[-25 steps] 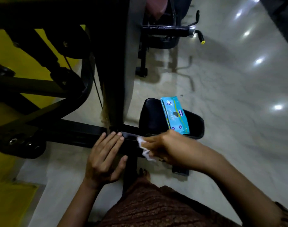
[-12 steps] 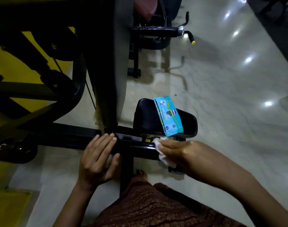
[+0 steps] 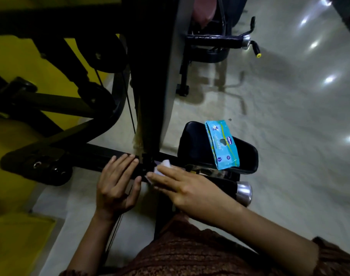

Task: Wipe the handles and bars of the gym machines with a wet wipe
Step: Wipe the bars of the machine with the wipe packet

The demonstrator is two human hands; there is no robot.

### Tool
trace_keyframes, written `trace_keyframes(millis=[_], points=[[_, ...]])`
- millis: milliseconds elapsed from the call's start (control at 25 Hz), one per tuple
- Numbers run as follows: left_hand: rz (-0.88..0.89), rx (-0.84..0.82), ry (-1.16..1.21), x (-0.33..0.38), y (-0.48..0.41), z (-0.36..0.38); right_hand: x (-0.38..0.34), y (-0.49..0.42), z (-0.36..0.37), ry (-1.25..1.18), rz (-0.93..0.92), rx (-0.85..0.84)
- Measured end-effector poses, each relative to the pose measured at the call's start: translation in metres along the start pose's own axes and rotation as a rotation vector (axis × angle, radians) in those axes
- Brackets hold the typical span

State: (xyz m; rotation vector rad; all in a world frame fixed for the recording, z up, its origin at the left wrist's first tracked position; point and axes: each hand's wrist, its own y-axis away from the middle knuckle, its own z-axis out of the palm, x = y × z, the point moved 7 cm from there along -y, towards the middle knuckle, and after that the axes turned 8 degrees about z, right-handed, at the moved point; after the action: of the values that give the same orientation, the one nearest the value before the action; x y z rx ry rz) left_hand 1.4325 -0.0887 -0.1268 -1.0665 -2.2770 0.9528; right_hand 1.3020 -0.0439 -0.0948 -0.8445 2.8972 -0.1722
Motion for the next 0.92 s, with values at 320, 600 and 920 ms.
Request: trace_keyframes(millis=[320,600,920], points=[[0.099,0.019,0.06,0.025,-0.006,0.006,0.032,0.08,-0.047,0.069,0.085,0.079],[0.126,0.01,0.122,0.044,-0.008,0.016,0.028,0.038,-0.019,-0.039,0.061,0.03],[0.118,0.034,0.126,0.041,-0.007,0.014,0.067,0.081,-0.056,-0.032,0.235,-0.251]])
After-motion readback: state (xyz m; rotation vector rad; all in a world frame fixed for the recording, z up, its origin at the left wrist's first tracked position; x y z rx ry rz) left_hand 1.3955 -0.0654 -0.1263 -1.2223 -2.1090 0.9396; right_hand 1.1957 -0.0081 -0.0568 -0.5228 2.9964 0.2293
